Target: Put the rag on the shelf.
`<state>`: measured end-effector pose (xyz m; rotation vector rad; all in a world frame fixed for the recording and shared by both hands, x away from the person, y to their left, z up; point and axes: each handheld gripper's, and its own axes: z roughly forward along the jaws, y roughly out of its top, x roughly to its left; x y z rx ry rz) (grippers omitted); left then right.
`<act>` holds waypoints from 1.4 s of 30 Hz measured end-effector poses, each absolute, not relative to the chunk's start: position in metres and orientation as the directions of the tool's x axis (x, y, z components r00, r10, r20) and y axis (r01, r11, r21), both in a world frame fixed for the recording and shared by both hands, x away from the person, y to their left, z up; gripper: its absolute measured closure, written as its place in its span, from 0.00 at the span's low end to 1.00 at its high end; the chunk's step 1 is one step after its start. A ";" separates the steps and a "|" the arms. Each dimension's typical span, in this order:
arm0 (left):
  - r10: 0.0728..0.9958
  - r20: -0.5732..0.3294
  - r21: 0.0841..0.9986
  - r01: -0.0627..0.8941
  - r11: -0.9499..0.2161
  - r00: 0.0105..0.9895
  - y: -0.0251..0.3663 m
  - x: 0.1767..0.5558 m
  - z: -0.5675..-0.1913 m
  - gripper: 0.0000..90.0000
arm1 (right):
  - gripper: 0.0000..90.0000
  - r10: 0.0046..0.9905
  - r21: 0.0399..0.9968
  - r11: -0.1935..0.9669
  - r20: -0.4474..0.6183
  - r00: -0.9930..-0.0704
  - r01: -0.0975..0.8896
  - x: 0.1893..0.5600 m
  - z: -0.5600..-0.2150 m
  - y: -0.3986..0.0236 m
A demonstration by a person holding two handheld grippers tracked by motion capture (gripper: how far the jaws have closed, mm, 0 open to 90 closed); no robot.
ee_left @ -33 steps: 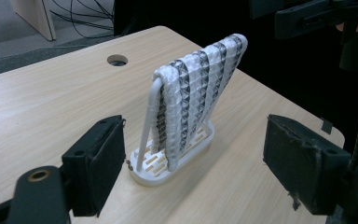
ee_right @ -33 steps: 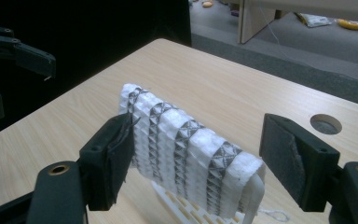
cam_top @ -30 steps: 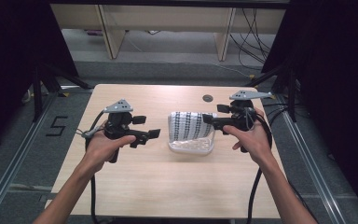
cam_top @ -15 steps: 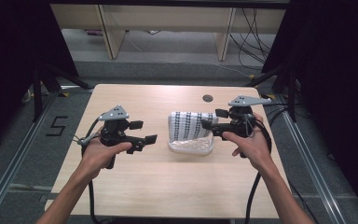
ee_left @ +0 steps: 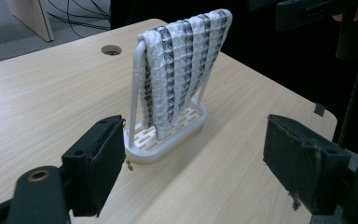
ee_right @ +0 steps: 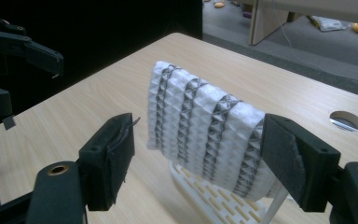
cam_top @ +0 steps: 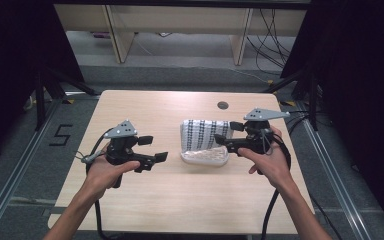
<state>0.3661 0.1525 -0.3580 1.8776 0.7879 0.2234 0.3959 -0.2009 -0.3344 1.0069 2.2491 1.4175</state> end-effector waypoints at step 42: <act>0.589 -0.179 0.861 0.416 -0.294 0.788 0.149 0.337 -0.394 0.21 | 0.28 0.655 0.870 0.273 0.144 -0.742 0.410 0.365 -0.361 -0.200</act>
